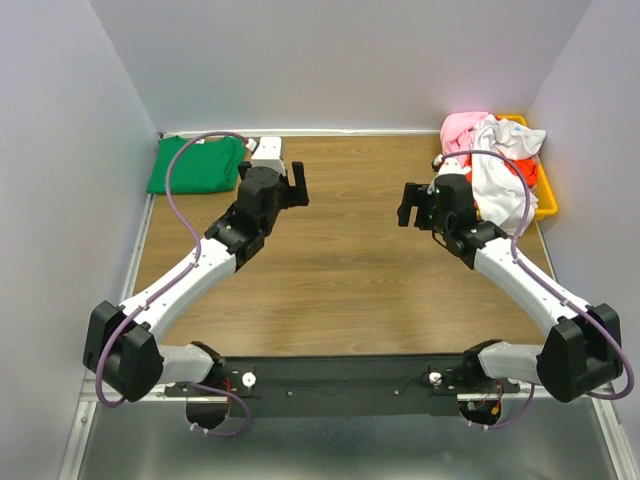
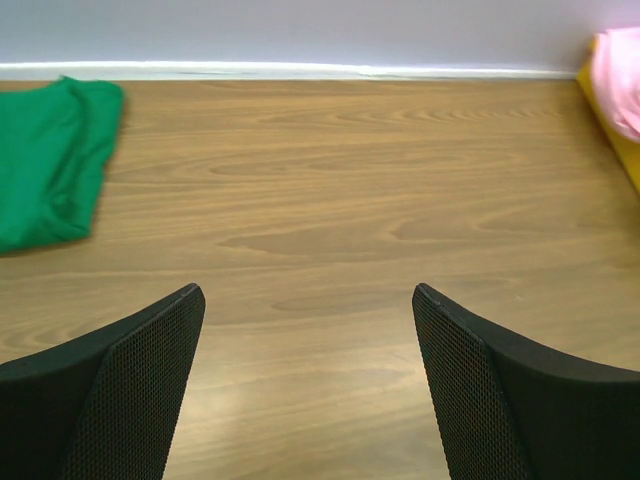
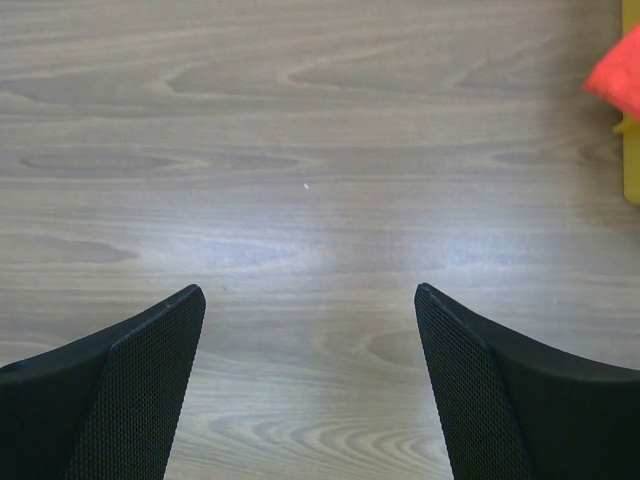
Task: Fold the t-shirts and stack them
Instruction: Reset both grippers
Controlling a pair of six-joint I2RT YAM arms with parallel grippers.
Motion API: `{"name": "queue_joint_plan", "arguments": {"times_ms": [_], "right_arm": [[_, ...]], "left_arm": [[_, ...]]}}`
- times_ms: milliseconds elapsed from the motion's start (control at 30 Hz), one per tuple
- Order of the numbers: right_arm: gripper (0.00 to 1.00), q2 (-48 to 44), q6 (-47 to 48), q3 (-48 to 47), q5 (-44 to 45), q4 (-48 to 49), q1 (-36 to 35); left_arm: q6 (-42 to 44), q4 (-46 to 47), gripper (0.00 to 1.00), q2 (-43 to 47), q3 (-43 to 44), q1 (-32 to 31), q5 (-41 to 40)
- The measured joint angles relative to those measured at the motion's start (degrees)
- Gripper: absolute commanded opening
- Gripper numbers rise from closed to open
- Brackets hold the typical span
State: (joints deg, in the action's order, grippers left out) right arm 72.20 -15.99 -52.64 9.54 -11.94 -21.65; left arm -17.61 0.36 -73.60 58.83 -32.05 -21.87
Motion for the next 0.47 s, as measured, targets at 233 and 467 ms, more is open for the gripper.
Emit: {"name": "queue_joint_plan", "arguments": {"times_ms": [233,467], "right_arm": [[0.92,-1.66,-1.44,4.87,0.96,0.31,0.00],[0.92,-3.89,-2.43,7.15,1.27,0.96,0.00]], "left_arm": [[-2.49,0.70,0.92,0.68,-4.74,-3.02,2.03],[-3.91,0.83,0.92,4.04,-7.76,-3.06,2.21]]}}
